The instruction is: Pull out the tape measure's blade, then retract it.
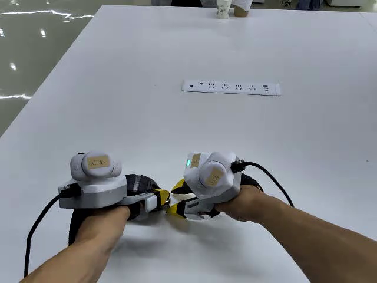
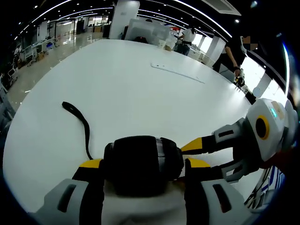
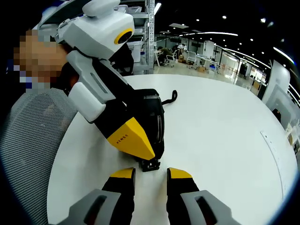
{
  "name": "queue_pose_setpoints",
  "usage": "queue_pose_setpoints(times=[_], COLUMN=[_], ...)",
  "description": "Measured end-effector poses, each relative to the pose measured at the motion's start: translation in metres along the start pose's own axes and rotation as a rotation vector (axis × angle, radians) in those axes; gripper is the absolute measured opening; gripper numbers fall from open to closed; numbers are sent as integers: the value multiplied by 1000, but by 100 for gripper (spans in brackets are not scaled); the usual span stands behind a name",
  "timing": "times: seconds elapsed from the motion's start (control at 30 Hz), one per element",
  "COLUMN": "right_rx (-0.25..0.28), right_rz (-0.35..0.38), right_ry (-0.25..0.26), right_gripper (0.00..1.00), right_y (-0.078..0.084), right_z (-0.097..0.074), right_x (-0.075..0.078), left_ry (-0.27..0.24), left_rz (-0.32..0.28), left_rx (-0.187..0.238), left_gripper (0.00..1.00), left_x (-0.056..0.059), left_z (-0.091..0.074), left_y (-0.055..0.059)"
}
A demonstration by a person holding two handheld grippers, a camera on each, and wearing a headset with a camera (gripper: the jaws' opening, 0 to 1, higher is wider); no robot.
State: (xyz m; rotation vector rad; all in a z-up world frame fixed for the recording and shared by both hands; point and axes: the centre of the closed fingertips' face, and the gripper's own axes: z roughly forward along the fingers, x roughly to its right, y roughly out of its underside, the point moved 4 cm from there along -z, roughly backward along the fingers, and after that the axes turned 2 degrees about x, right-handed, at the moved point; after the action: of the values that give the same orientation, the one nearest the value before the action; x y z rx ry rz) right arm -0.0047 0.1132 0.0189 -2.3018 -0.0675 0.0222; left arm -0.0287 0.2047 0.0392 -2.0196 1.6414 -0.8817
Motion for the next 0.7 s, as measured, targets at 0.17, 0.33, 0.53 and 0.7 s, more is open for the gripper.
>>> queue_pose_setpoints(times=[0.17,0.33,0.53,0.7], right_rx=[1,3,3,5], right_rz=[13,35,60,76], right_ry=[14,31,48,64], right_gripper=[27,30,34,37], right_y=[3,8,14,18], right_z=[-10,-20,-31,-40], right_x=[0,-1,-4,-6], left_ry=[12,22,32,41], left_rz=[28,56,87,113], left_rx=[3,3,-2,-2], left_gripper=[67,69,70,71], left_x=[1,2,1,-1], left_z=[-2,-7,-13,-19], left_y=[-1,-1,3,5])
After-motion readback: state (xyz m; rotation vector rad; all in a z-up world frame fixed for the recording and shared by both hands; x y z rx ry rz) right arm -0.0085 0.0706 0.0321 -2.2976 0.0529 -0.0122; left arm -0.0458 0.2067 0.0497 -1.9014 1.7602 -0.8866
